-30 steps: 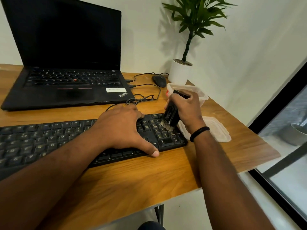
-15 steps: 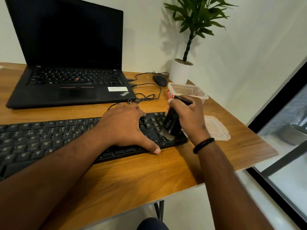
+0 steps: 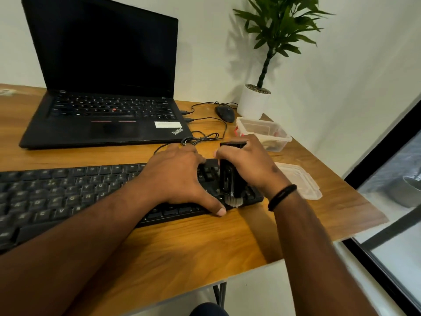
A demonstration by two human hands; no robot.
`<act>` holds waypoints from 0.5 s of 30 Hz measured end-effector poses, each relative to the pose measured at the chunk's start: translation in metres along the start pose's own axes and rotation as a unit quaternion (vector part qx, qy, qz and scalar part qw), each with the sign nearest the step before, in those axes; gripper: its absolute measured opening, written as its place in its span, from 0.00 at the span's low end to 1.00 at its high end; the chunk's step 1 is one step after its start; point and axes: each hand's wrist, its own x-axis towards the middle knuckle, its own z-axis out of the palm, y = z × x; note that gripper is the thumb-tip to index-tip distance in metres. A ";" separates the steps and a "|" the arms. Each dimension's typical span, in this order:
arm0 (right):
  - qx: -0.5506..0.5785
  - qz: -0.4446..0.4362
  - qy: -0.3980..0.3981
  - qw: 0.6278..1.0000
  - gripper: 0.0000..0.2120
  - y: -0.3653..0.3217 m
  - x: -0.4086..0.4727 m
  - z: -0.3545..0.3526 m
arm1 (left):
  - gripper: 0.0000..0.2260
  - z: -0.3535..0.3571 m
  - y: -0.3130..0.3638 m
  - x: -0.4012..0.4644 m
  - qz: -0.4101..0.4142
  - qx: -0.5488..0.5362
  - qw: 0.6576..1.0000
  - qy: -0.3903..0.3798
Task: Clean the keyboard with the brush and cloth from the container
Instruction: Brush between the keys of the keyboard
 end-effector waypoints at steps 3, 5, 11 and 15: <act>-0.041 -0.025 0.061 0.997 0.13 -0.003 -0.001 0.004 | 0.59 0.001 -0.001 0.000 0.004 0.006 1.000 0.001; -0.055 -0.049 0.145 0.987 0.14 0.000 0.002 0.013 | 0.60 0.001 -0.001 -0.001 0.006 0.013 1.000 0.004; -0.016 -0.073 0.139 0.987 0.12 0.012 -0.015 0.006 | 0.59 -0.001 0.000 -0.002 0.001 0.005 1.000 -0.005; 0.057 -0.094 0.111 0.988 0.13 0.019 -0.028 -0.007 | 0.59 -0.001 0.000 -0.001 0.003 0.005 1.000 -0.009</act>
